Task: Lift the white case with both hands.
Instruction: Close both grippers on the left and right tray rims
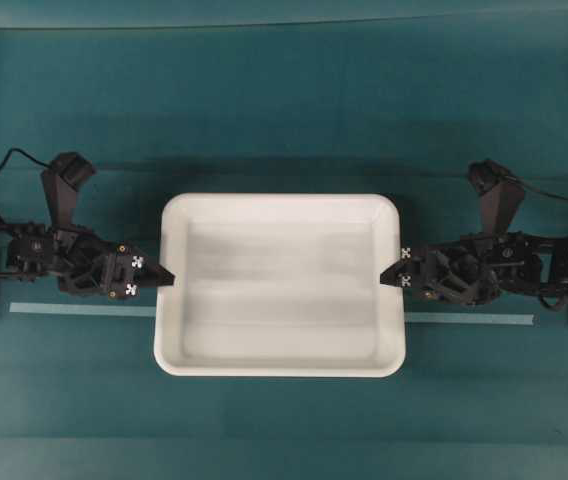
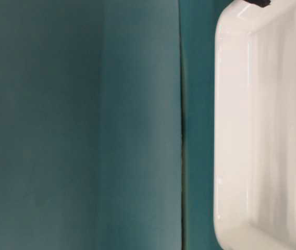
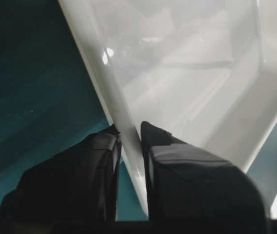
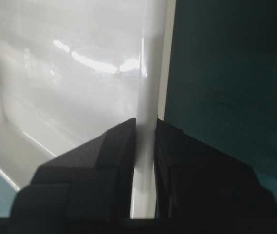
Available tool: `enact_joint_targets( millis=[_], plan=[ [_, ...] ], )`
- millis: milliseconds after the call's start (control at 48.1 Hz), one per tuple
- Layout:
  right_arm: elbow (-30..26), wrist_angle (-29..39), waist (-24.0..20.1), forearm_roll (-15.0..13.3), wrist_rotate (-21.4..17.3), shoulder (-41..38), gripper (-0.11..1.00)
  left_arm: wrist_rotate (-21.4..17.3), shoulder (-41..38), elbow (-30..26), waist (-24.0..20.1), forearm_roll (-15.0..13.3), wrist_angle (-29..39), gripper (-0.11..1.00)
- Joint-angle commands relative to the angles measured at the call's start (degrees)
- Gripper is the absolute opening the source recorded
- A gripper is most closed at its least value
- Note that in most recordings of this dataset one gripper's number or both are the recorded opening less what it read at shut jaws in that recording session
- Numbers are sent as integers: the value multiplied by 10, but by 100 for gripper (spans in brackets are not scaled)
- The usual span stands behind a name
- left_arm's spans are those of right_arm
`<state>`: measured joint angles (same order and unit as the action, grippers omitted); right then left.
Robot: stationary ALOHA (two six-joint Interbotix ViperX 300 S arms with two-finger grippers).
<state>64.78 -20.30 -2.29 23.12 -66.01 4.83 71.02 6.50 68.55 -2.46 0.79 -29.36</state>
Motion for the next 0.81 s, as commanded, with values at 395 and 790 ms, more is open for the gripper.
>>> enact_joint_targets(
  millis=[395, 790],
  plan=[
    [-53, 101, 21, 1, 3, 73, 12, 16, 102, -44, -2, 2, 104, 9],
    [-74, 197, 53, -4, 21, 160, 12, 18, 165, -64, -2, 2, 152, 9]
  ],
)
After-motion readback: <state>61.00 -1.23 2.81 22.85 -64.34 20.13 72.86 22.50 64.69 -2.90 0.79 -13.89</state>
